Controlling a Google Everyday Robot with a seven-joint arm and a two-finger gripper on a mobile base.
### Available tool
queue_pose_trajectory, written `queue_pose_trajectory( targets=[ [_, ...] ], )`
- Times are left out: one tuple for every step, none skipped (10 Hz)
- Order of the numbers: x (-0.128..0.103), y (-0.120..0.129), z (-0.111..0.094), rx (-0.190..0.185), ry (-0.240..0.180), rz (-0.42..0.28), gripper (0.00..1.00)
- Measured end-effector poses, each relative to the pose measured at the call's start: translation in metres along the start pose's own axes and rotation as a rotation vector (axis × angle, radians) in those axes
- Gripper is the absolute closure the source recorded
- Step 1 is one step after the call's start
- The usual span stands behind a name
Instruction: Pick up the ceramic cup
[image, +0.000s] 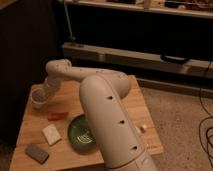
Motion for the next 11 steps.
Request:
queue_pose_trajectory(
  targets=[
    [0.003, 0.0, -0.012, 0.0, -0.001, -0.001, 0.88],
    [0.005, -0.001, -0.021, 0.001, -0.002, -0.001, 0.88],
    [0.007, 0.001, -0.036, -0.001, -0.003, -0.003, 0.88],
    [0.011, 0.003, -0.041, -0.001, -0.001, -0.007, 0.88],
    [0.014, 0.005, -0.043, -0.004, 0.002, -0.011, 0.88],
    [0.018, 0.002, -0.049, 0.0, 0.003, -0.013, 0.88],
    [0.021, -0.001, -0.059, 0.017, 0.003, -0.011, 0.88],
    [0.024, 0.001, -0.068, 0.029, 0.006, -0.012, 0.88],
    [0.029, 0.004, -0.076, 0.038, 0.009, -0.016, 0.88],
    [0.031, 0.004, -0.083, 0.041, 0.01, -0.018, 0.88],
    [0.032, 0.003, -0.083, 0.041, 0.011, -0.017, 0.88]
  ],
)
